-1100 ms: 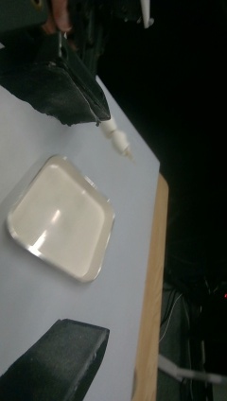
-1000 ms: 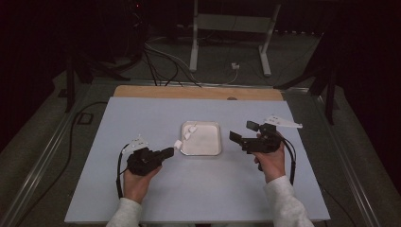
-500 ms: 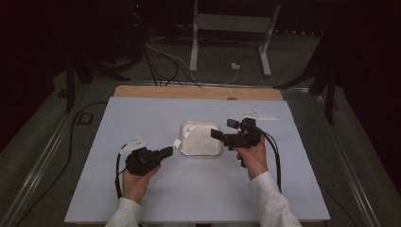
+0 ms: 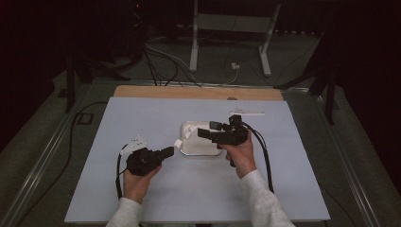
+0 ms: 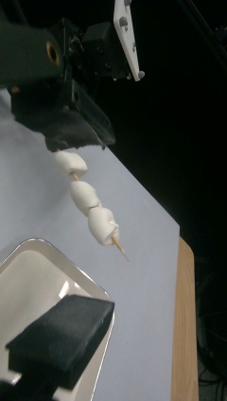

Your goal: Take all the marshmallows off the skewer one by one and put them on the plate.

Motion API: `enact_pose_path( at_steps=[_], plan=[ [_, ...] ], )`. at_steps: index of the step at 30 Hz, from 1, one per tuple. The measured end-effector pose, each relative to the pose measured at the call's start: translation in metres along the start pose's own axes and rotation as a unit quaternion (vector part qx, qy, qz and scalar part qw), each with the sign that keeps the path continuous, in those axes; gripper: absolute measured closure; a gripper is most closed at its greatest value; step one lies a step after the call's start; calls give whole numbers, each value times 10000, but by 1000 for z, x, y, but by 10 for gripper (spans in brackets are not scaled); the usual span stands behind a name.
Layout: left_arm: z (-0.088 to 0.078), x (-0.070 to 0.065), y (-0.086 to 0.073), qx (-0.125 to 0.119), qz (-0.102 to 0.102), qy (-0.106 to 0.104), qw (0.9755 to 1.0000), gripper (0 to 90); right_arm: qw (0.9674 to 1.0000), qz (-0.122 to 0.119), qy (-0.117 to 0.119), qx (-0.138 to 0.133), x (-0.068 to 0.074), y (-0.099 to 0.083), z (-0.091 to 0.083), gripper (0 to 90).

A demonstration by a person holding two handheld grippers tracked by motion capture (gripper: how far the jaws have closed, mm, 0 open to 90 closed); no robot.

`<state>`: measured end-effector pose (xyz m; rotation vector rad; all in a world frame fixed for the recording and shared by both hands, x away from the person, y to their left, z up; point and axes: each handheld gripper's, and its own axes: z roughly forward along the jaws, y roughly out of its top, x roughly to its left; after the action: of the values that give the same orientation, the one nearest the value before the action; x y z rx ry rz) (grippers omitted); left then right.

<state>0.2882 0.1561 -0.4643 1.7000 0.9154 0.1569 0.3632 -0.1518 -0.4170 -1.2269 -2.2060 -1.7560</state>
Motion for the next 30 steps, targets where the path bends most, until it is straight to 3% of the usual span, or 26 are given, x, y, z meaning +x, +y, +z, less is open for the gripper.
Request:
enact_pose_path(
  at_steps=[11,18,20,30],
  plan=[
    [0,-4,2,-92,4,-135,9999,900,9989,433,119,122,-6,-3,17,439],
    [3,-7,2,-96,40,-215,9997,900,9957,846,359,148,-8,-7,27,611],
    [3,-7,2,-42,69,-207,9998,900,9934,1044,459,107,-9,-7,28,673],
    [11,-11,-1,191,263,-109,9994,900,9921,1156,469,103,-6,-6,29,738]
  ],
)
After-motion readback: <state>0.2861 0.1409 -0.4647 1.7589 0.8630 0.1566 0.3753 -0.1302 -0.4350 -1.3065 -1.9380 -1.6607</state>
